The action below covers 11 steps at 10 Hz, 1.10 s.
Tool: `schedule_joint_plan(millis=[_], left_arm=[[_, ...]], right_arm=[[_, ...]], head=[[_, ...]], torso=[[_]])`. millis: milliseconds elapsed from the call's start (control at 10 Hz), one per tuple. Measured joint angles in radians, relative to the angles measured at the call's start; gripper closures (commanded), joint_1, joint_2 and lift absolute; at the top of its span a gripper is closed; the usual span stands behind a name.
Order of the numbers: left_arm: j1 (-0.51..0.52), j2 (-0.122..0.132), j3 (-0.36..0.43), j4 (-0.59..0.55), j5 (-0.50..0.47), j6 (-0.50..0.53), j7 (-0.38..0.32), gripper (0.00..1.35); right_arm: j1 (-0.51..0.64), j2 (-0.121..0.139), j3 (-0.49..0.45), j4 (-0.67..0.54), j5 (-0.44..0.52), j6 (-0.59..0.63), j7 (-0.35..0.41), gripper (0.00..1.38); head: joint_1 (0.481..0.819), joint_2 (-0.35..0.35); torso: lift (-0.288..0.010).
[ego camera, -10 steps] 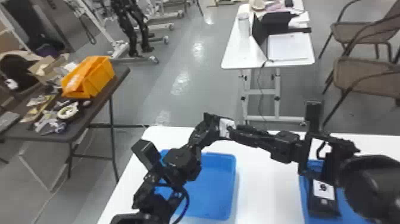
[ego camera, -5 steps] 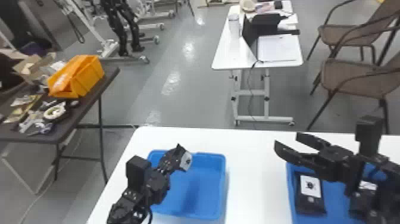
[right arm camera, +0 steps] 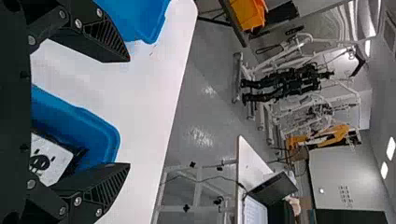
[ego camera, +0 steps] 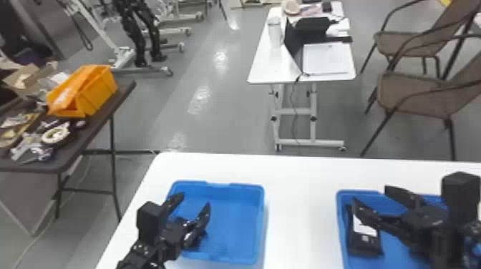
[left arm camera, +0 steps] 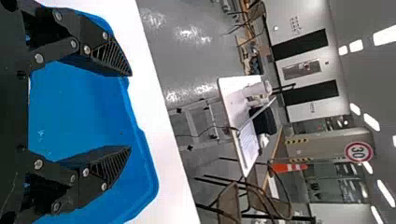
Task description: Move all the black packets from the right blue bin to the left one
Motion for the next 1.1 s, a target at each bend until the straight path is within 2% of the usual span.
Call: schedule_joint_plan(millis=[200,500,600,900,1100], left_arm=[[0.004,0.000,0.007,-0.033,0.102,-0.060,0.005,0.24],[-0.008,0.000,-0.008,-0.062,0.206,-0.123,0.027,0.23],[-0.005,0.000,-0.017,-0.068,0.214,-0.128,0.042,0.24],[0.001,0.000,-0.025,-0.071,0.226,-0.120,0.044,0.24],[0.003,0.000,-0.024,-0.071,0.232,-0.122,0.044,0.24]], right_arm=[[0.060,0.046,-0.063,0.036,0.030,-0.074,-0.030,0.24],[0.051,0.054,-0.093,0.195,-0.033,-0.089,-0.115,0.24],[0.027,0.051,-0.089,0.265,-0.060,-0.090,-0.116,0.24],[-0.065,0.001,0.003,0.409,-0.128,-0.080,-0.109,0.24],[-0.106,0.000,0.026,0.465,-0.113,-0.087,-0.121,0.24]], head=[[0.695,0.186],[0.695,0.138],[0.695,0.138],[0.695,0.170],[0.695,0.178]], torso=[[0.000],[0.000],[0.000],[0.000],[0.000]])
